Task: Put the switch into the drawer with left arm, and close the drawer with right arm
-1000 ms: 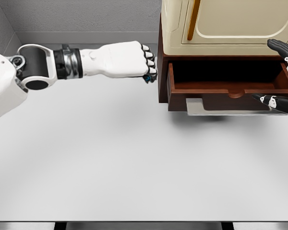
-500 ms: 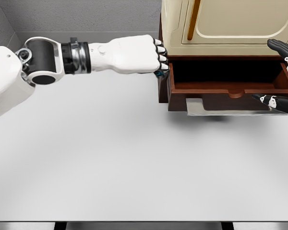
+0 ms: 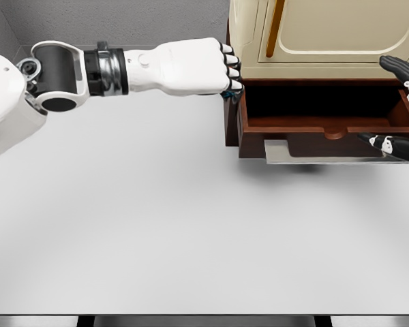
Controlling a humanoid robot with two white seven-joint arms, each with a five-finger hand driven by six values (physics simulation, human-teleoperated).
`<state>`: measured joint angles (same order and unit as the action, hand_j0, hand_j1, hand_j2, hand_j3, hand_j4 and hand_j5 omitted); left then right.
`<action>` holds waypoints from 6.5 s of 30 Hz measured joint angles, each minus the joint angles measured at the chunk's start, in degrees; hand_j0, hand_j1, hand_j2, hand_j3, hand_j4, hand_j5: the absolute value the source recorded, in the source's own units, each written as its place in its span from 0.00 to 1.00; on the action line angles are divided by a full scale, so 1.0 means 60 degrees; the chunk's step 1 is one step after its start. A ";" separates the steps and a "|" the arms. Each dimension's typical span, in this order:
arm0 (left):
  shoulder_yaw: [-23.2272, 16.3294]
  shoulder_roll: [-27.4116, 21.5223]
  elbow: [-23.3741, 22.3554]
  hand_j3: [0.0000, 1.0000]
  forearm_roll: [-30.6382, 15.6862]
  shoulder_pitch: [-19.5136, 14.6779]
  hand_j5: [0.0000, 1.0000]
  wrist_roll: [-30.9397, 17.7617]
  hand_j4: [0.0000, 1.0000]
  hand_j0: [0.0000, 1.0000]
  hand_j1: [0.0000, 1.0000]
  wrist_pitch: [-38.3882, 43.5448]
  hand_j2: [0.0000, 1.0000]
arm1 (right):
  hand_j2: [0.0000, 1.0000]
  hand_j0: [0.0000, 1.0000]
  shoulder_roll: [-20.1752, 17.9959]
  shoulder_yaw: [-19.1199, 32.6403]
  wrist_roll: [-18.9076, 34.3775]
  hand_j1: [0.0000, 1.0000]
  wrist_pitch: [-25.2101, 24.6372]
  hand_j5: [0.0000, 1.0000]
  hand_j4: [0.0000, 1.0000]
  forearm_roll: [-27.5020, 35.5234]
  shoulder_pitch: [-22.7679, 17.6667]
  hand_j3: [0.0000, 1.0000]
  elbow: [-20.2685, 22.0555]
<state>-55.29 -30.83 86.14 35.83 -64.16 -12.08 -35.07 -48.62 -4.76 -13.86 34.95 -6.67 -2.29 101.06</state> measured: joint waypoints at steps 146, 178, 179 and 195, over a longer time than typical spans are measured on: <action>0.1141 -0.3766 0.0883 1.00 -0.1200 0.1817 1.00 -0.0058 1.00 1.00 1.00 0.0001 1.00 | 0.64 0.64 0.0357 0.0476 0.1496 0.64 0.0006 0.64 0.64 0.0075 0.0937 0.64 0.0056; 0.1162 -0.4184 -0.0386 1.00 -0.1176 0.2358 1.00 -0.0068 1.00 1.00 1.00 0.0002 1.00 | 0.64 0.64 0.0691 -0.4559 0.1546 0.64 0.0007 0.64 0.64 -0.0154 0.3384 0.64 0.0061; 0.1162 -0.4184 -0.0415 1.00 -0.1179 0.2358 1.00 -0.0066 1.00 1.00 1.00 0.0002 1.00 | 0.64 0.64 0.0720 -0.4635 0.1544 0.64 0.0007 0.64 0.64 -0.0158 0.3384 0.64 0.0059; 0.1162 -0.4211 -0.0539 1.00 -0.1190 0.2358 1.00 -0.0058 1.00 1.00 1.00 0.0002 1.00 | 0.65 0.65 0.0829 -0.5687 0.1484 0.65 0.0006 0.65 0.65 -0.0127 0.3281 0.65 0.0033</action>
<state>-48.32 -56.09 82.91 28.68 -50.01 -12.42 -35.06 -43.65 -38.87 -4.95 34.99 -7.43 17.40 101.26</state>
